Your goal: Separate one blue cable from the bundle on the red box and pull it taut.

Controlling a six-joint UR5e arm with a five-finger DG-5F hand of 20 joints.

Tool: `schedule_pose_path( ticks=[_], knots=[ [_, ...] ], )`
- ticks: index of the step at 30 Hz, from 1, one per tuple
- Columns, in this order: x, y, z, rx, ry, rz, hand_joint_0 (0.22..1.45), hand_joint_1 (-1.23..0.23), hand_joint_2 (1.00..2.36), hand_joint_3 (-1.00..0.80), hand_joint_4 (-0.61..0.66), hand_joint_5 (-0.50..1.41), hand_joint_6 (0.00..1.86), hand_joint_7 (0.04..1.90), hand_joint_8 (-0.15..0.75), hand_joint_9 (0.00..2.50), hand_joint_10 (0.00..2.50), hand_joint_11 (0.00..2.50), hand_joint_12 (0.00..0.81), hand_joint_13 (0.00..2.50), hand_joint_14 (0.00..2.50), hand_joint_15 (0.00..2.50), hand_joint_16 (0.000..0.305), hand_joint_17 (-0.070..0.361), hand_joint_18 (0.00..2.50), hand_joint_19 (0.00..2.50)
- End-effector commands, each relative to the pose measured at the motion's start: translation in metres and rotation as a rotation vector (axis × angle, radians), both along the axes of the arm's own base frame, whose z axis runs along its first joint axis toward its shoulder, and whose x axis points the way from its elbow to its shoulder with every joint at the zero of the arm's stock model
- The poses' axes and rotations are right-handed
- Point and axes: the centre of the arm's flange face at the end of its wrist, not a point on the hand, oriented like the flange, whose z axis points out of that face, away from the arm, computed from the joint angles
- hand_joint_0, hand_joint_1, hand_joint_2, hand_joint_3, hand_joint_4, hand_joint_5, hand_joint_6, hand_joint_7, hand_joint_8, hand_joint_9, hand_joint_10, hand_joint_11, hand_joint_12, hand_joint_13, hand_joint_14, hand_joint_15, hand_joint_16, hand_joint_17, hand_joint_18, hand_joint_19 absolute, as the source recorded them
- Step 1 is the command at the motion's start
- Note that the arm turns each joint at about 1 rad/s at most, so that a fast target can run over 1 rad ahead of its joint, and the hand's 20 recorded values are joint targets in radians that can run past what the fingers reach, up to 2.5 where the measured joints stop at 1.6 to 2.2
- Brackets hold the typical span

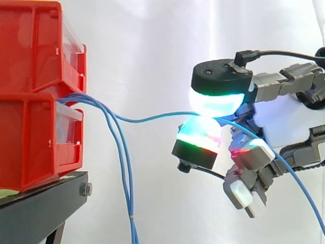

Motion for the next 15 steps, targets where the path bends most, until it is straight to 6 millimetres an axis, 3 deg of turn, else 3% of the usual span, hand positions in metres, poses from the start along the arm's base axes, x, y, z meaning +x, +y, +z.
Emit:
schedule_pose_path(
  ticks=[1,6,13,15],
  knots=[
    [-0.0001,0.0000,-0.0001,0.001,0.000,0.000,0.54,-0.83,1.28,-0.03,-0.04,-0.10,0.90,1.12,0.431,1.36,0.01,0.77,0.435,1.10,0.01,0.52,0.054,0.120,1.07,0.41],
    [-0.0001,0.0000,-0.0001,0.001,0.000,0.000,0.54,-0.83,1.27,-0.03,-0.04,-0.10,0.90,1.13,0.433,1.36,0.01,0.77,0.436,1.11,0.01,0.53,0.054,0.121,1.07,0.41],
    [-0.0001,0.0000,-0.0001,0.001,0.000,0.000,0.55,-0.83,1.24,-0.01,-0.05,-0.10,0.90,1.13,0.440,1.38,0.01,0.80,0.341,1.15,0.02,0.56,0.052,0.118,1.14,0.52],
    [0.0000,0.0011,-0.0001,0.001,0.000,0.001,0.56,-0.83,1.22,-0.01,-0.05,-0.10,0.90,1.14,0.434,1.38,0.01,0.81,0.401,1.20,0.02,0.63,0.054,0.121,1.24,0.63]
  ],
)
